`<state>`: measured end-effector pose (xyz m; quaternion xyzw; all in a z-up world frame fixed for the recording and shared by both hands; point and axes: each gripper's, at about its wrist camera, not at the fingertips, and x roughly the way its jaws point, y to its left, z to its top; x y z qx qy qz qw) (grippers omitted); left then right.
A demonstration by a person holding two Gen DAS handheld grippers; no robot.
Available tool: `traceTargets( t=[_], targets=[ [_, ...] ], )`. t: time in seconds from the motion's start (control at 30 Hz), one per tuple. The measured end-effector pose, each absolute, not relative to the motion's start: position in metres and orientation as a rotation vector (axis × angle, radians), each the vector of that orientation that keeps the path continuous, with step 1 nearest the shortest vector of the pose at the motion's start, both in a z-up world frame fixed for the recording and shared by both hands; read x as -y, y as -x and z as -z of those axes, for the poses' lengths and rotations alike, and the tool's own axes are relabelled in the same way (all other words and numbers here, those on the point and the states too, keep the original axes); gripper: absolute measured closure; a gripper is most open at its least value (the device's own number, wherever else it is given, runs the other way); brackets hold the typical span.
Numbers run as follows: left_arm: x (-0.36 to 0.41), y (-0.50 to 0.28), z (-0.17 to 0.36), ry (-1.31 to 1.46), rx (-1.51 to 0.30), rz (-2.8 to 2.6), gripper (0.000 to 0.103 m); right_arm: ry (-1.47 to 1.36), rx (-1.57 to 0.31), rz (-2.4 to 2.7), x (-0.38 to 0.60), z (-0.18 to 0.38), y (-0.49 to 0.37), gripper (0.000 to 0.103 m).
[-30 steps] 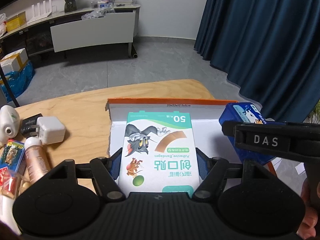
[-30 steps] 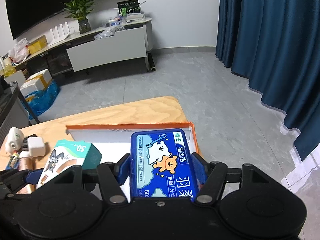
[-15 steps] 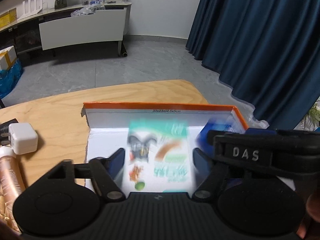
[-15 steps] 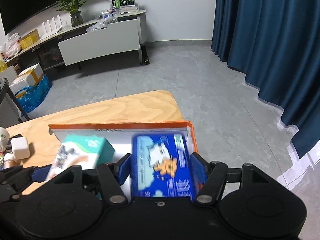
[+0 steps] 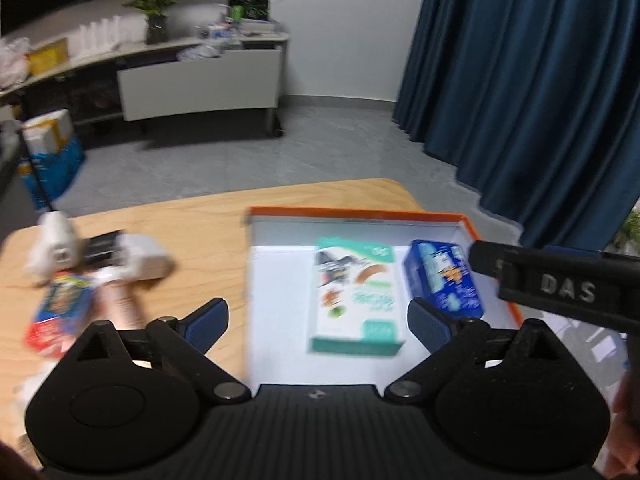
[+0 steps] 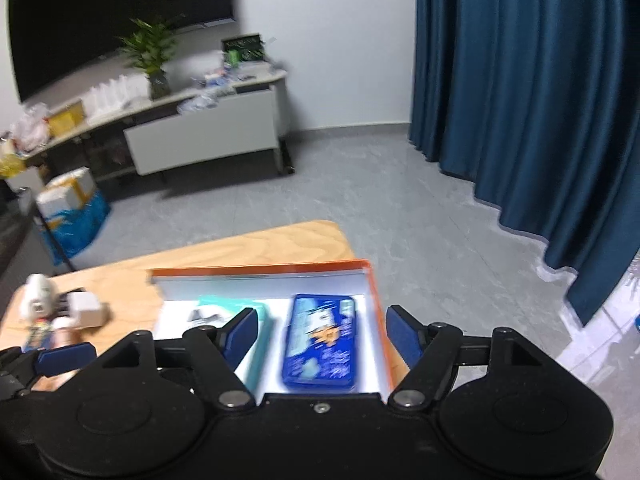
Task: Organize rigid objects
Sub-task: 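Lower both items into the white box and open both grippers, then withdraw both grippers back toward the cluttered table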
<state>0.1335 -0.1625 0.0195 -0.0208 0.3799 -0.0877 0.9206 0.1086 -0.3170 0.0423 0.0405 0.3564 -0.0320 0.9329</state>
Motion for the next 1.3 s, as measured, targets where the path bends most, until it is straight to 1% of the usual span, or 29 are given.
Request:
traceTargets(
  t=[0.3,0.73,1.03,1.3],
  targets=[
    [0.102,-0.08,-0.035,0.055,-0.793,0.052,0.001,-0.127,-0.736,-0.028,0.275,-0.05,-0.056,0.018],
    [0.042,-0.035,-0.035,0.114,-0.819,-0.105,0.0,-0.094,-0.786,-0.142,0.206,-0.033,-0.021,0.018],
    [0.016,-0.02,-0.035,0.148,-0.8,-0.152,0.0,-0.077,-0.792,-0.178,0.187,-0.033,-0.014,0.018],
    [-0.006,-0.018,-0.018,0.21,-0.831,-0.199,0.0,-0.078,-0.792,-0.19,0.185,-0.033,-0.011,0.018]
  ],
)
